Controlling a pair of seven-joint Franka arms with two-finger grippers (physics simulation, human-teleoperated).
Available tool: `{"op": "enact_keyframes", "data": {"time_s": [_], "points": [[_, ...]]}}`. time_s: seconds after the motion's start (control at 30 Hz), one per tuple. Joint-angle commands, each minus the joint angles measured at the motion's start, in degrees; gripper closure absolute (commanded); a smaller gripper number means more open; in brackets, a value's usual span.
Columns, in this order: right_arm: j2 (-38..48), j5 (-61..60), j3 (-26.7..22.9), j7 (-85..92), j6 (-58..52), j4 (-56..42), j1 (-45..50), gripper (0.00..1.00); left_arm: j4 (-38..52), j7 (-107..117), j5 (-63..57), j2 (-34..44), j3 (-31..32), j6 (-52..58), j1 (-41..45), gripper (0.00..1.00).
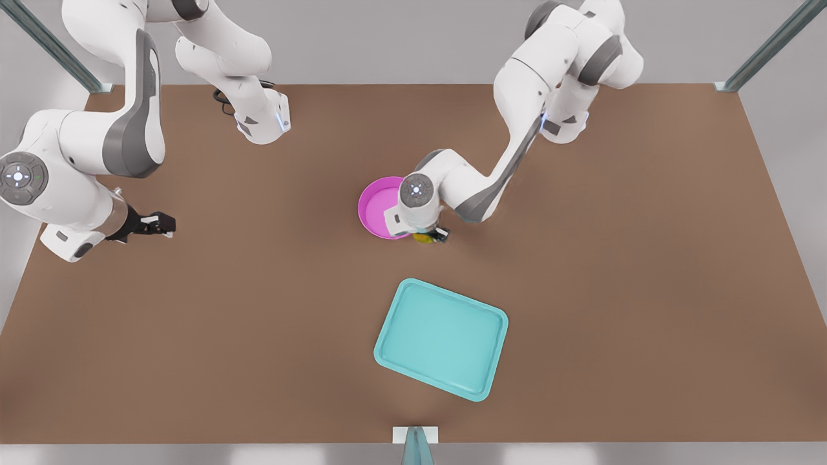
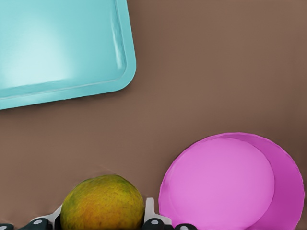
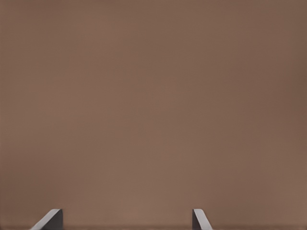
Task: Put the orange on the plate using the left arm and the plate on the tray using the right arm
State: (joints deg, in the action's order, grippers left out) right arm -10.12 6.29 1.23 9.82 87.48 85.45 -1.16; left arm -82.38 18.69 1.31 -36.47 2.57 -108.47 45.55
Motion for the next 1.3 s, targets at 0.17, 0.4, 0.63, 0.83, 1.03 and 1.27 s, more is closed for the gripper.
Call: {"op": "enact_keyframes", "data": {"time_s": [0.17, 0.4, 0.63, 0.83, 1.03, 1.27], "points": [[-0.26, -0.05, 0.00, 0.20, 0.06, -0.11, 0.02, 0.00, 2.14, 47.75, 5.02, -4.40, -0.02, 6.87, 6.30, 0.33], [-0.61, -0.23, 0.00, 0.20, 0.06, -0.11, -0.69, 0.00, 2.93, 48.10, 5.20, -6.16, -0.02, 5.90, 7.71, 0.00], [-2.54, -3.03, 0.52, 0.11, -0.12, 0.33, 1.24, 0.00, 19.80, -3.12, 6.25, 5.97, -20.40, 40.79, -15.13, 0.00], [-18.10, -26.86, 0.61, 0.20, 1.11, 7.98, 0.98, 0.00, 8.14, -10.96, -0.77, 22.30, -2.32, 30.00, -37.63, 0.00], [-14.58, -34.07, 3.78, 8.63, 20.10, 17.29, 7.66, 0.00, 7.68, -11.39, -1.13, 21.61, -1.25, 32.62, -38.43, 0.00], [-13.44, -33.36, 3.69, 11.01, 32.75, 27.39, 18.47, 0.00, 8.12, -11.75, -0.52, 22.41, -1.78, 34.11, -38.34, 0.00]]}}
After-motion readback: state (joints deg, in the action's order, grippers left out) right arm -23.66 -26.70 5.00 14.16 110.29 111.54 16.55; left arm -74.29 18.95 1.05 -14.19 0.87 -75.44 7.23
